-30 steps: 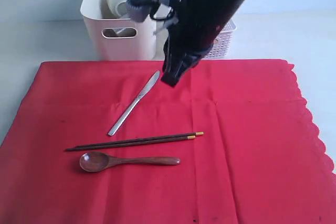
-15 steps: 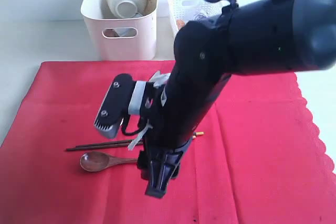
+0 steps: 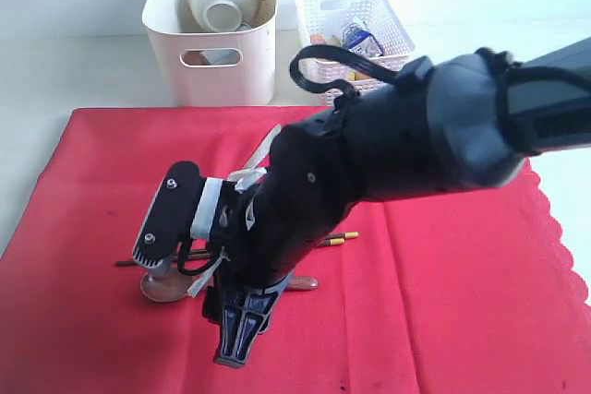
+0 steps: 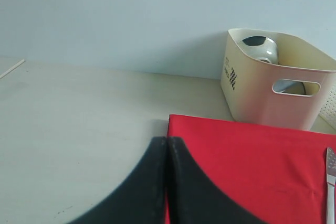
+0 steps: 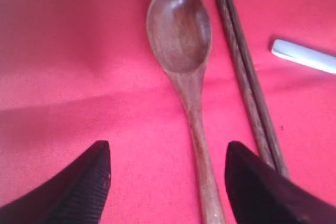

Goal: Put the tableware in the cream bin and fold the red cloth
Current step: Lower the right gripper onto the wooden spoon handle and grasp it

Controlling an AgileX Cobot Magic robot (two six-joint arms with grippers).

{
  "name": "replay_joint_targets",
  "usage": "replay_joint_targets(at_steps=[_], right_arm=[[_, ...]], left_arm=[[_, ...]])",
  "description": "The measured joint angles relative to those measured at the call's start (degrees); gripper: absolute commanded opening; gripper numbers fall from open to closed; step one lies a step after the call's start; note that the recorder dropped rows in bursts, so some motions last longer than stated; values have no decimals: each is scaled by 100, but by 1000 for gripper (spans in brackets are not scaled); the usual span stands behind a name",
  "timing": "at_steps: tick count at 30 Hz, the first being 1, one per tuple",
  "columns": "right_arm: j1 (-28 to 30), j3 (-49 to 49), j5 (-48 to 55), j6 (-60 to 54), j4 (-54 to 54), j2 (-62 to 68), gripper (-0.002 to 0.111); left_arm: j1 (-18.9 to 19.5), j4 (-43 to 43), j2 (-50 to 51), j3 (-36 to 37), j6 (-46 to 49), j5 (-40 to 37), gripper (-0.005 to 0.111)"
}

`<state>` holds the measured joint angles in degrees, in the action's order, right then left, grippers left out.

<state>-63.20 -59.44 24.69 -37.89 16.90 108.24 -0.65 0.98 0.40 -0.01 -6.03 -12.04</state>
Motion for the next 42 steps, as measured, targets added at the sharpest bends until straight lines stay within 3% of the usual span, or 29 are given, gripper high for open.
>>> replay_joint_targets(at_steps=[21, 31, 42], right_arm=[[0, 0, -252, -11, 0, 486, 49], [0, 0, -205, -11, 9, 486, 0], [0, 0, -75, -19, 9, 186, 0]], left_arm=[[0, 0, 0, 0, 0, 0, 3], [0, 0, 0, 0, 0, 0, 3], [0, 0, 0, 0, 0, 0, 3]])
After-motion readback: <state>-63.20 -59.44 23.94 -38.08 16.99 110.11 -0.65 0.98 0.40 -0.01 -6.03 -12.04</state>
